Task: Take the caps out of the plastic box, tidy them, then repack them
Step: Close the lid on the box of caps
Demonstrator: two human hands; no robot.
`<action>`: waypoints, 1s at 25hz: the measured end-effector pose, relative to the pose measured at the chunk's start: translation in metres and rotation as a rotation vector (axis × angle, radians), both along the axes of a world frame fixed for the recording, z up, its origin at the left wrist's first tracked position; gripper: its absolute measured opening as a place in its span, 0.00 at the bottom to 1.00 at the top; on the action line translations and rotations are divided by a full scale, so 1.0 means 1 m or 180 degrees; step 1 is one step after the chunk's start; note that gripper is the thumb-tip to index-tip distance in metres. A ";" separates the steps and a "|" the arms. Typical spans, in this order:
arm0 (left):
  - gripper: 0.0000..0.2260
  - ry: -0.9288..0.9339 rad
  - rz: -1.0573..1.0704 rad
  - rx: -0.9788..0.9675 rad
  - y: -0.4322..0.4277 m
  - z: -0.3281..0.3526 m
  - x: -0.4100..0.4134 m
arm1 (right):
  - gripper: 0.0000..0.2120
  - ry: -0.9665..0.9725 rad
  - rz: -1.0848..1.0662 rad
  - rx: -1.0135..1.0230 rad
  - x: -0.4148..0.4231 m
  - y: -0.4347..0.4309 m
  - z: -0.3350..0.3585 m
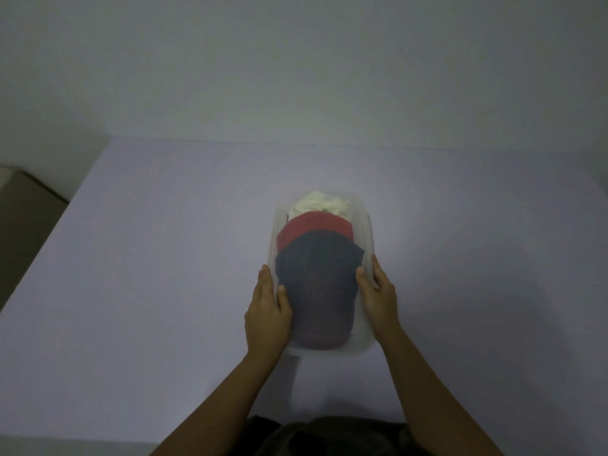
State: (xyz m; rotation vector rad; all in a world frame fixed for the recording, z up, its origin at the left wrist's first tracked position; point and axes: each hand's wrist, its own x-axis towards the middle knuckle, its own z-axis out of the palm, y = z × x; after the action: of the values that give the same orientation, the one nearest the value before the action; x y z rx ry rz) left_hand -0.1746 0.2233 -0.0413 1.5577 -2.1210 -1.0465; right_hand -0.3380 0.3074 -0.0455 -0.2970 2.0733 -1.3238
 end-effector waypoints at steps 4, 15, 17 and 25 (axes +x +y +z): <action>0.28 -0.0724 -0.0289 -0.0319 -0.003 0.007 -0.001 | 0.28 0.0449 0.0119 0.0346 0.000 -0.002 0.000; 0.26 -0.0946 -0.0495 -0.0357 -0.014 0.007 0.000 | 0.35 0.0989 0.0275 0.0734 0.000 -0.008 -0.001; 0.30 -0.0920 -0.0549 -0.0376 -0.018 0.007 0.002 | 0.34 0.0975 0.0266 0.0702 -0.001 -0.008 -0.001; 0.28 -0.1070 -0.0489 -0.0608 -0.022 0.010 0.000 | 0.29 0.1069 0.0462 0.0718 0.002 -0.011 0.005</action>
State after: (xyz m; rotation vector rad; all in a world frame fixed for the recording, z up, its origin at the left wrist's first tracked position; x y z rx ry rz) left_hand -0.1748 0.2010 -0.0310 1.5877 -2.5133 -0.6335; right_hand -0.3365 0.2969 -0.0407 -0.5909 2.4019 -0.9949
